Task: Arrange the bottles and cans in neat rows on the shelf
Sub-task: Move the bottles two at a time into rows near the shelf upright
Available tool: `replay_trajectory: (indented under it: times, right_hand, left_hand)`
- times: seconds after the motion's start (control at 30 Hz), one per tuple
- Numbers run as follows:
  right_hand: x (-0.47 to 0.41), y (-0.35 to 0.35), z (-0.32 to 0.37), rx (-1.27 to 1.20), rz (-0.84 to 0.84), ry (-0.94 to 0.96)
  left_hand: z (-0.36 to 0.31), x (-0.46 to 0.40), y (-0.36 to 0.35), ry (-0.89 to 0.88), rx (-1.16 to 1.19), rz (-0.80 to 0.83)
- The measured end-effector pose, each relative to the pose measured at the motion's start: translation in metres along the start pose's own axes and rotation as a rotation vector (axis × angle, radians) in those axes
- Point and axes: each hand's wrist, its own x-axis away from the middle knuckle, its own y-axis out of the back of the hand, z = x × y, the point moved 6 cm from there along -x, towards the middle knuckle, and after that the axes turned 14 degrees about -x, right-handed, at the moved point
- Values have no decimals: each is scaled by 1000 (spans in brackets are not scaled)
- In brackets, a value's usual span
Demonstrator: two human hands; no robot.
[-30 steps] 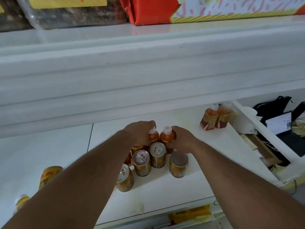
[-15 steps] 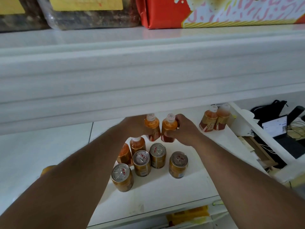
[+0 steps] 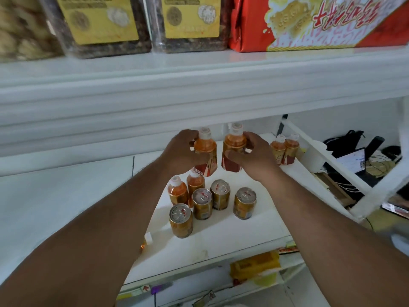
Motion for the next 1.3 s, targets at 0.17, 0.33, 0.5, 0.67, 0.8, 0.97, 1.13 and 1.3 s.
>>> replay_trajectory:
  times: [0.17,0.33,0.5,0.67,0.8,0.97,1.13,1.3]
  right_hand:
    - [42,6,26,-25,-130,13]
    - [86,10,40,-49,-156,-15]
    - [130,24,44,-52,-185,-57]
    - [162,42,43,-62,-191,-69]
    - [186,64,43,-79,-157,-74]
    - [218,100,43,-111,-99,-70]
    - [245,139,37,-135,-87,-78]
    - [257,167,28,-99,-90,-100]
  left_hand:
    - [-16,38,21,-75,70,-22]
    - [-35,80,28,-156,109,34]
    - [-42,113,18,-162,61,93]
    - [-56,142,8,-114,82,112]
    - [-82,170,-1,-110,69,91]
    - [-117,204,-20,-50,57,94]
    - [-153,232,-41,-46,20,107]
    - [-181,242,-56,-102,10,111]
